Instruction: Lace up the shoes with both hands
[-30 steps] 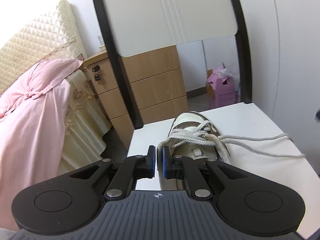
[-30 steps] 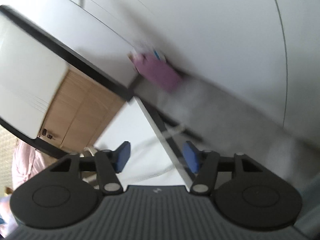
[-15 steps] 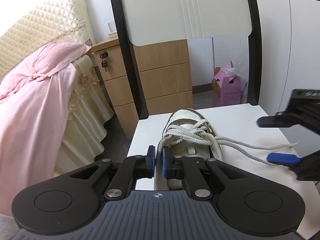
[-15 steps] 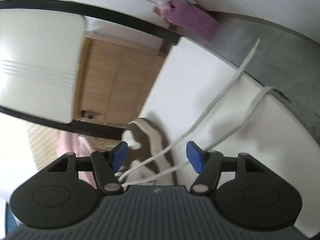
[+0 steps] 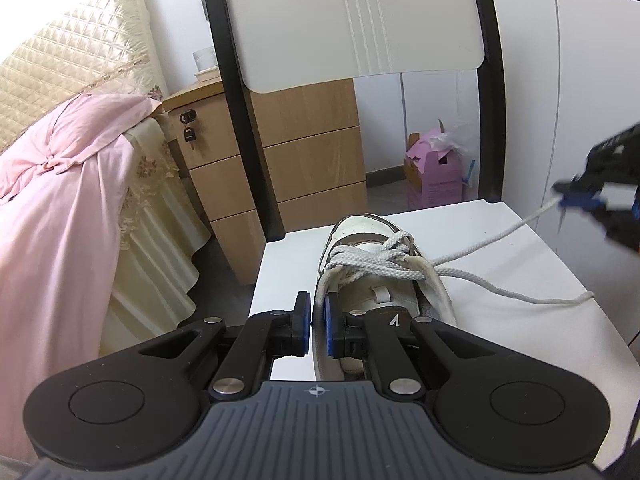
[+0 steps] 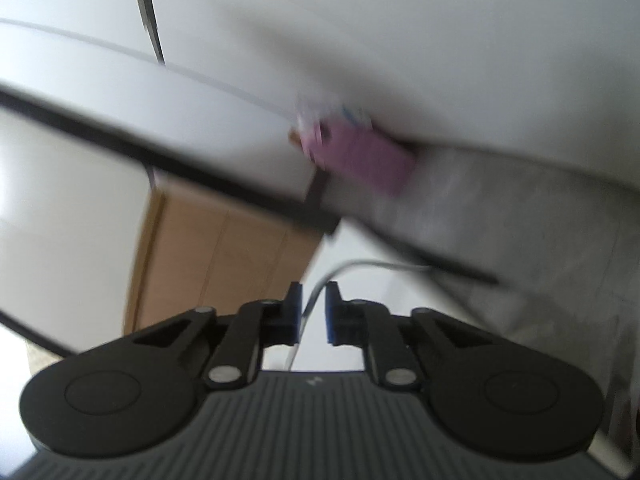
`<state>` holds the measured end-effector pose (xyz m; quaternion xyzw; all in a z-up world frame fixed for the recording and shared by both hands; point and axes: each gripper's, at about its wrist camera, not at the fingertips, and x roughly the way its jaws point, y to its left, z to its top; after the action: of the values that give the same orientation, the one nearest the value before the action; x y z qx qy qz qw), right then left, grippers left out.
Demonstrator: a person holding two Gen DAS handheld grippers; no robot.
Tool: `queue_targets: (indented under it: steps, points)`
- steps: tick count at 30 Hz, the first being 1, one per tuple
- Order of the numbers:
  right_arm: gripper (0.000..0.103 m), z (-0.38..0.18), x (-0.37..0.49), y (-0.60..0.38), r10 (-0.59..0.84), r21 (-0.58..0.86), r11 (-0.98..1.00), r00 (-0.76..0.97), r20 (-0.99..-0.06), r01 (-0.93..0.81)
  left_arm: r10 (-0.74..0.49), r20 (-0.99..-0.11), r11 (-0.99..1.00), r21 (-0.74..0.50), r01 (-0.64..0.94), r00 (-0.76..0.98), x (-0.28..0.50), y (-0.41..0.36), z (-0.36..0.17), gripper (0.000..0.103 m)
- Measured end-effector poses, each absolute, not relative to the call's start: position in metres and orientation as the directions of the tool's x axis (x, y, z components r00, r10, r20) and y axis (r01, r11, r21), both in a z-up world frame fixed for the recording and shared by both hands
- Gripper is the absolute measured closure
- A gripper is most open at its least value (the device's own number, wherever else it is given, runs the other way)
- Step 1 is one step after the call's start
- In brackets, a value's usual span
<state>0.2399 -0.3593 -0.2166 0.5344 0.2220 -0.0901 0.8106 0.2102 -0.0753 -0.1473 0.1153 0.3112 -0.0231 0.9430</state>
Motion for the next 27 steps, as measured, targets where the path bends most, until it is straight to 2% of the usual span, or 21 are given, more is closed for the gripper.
queue_targets:
  steps: [3, 9, 12, 15, 16, 18, 19, 20, 22, 27]
  points:
    - [0.102, -0.204, 0.236, -0.377, 0.047, 0.849, 0.411, 0.922, -0.383, 0.332, 0.024, -0.595, 0.973, 0.2, 0.119, 0.803, 0.211, -0.076, -0.147, 0.094]
    - [0.102, -0.185, 0.232, -0.393, 0.023, 0.858, 0.448, 0.957, -0.291, 0.25, 0.026, -0.608, 0.973, 0.198, 0.119, 0.794, 0.214, -0.075, -0.148, 0.094]
    - [0.102, -0.187, 0.235, -0.393, 0.039, 0.839, 0.459, 0.937, -0.347, 0.291, 0.028, -0.621, 0.973, 0.197, 0.121, 0.783, 0.215, -0.075, -0.151, 0.094]
    - [0.098, -0.195, 0.238, -0.39, 0.072, 0.795, 0.481, 0.887, -0.456, 0.369, 0.025, -0.622, 0.97, 0.206, 0.132, 0.783, 0.213, -0.074, -0.151, 0.094]
    - [0.094, -0.195, 0.239, -0.386, 0.075, 0.77, 0.499, 0.865, -0.496, 0.399, 0.023, -0.622, 0.969, 0.206, 0.135, 0.783, 0.213, -0.073, -0.151, 0.093]
    - [0.078, -0.2, 0.244, -0.382, 0.062, 0.728, 0.535, 0.84, -0.539, 0.428, 0.022, -0.623, 0.97, 0.202, 0.134, 0.782, 0.214, -0.07, -0.15, 0.085]
    - [0.064, -0.202, 0.247, -0.38, 0.042, 0.703, 0.559, 0.832, -0.554, 0.44, 0.023, -0.621, 0.971, 0.2, 0.13, 0.783, 0.214, -0.068, -0.149, 0.077]
    - [0.059, -0.203, 0.25, -0.378, 0.024, 0.677, 0.584, 0.823, -0.567, 0.449, 0.019, -0.62, 0.973, 0.192, 0.128, 0.785, 0.214, -0.066, -0.148, 0.069]
    - [0.059, -0.208, 0.26, -0.373, 0.016, 0.642, 0.618, 0.809, -0.588, 0.454, 0.001, -0.617, 0.977, 0.17, 0.132, 0.787, 0.212, -0.061, -0.144, 0.064]
    - [0.059, -0.234, 0.278, -0.372, 0.045, 0.655, 0.577, 0.783, -0.621, 0.487, -0.041, -0.608, 0.981, 0.126, 0.148, 0.793, 0.206, -0.051, -0.133, 0.058]
